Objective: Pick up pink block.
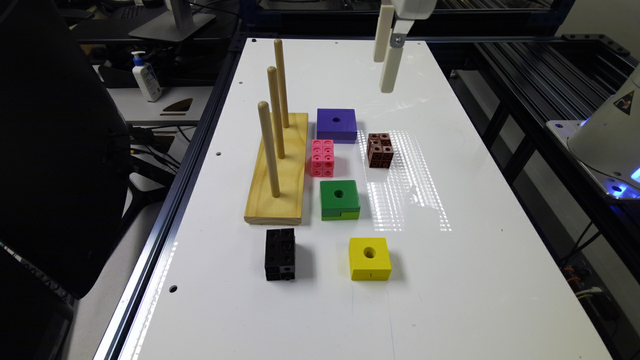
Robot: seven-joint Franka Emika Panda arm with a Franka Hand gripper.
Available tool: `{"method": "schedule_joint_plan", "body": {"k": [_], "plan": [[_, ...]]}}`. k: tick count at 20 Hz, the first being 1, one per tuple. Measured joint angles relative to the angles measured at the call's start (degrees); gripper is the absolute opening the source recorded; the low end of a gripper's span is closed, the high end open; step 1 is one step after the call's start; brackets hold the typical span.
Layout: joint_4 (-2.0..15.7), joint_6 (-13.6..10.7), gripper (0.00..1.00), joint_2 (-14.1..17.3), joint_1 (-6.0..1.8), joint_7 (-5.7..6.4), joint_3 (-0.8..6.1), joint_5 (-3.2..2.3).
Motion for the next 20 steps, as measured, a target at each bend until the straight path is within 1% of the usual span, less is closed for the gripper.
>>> {"method": "schedule_joint_plan", "body": {"k": [3,6,12,17,20], "plan": [[0.65,0.0,1.0,0.5,0.08,0.02,0.06,0.0],[1.52,0.0,1.0,1.04,0.25,0.14,0.27,0.0],[3.94,0.0,1.0,3.3,0.26,0.35,0.81,0.0],[6.45,0.0,1.0,5.74,0.26,0.35,0.86,0.0],[7.22,0.0,1.0,6.59,0.26,0.35,0.87,0.0]]}}
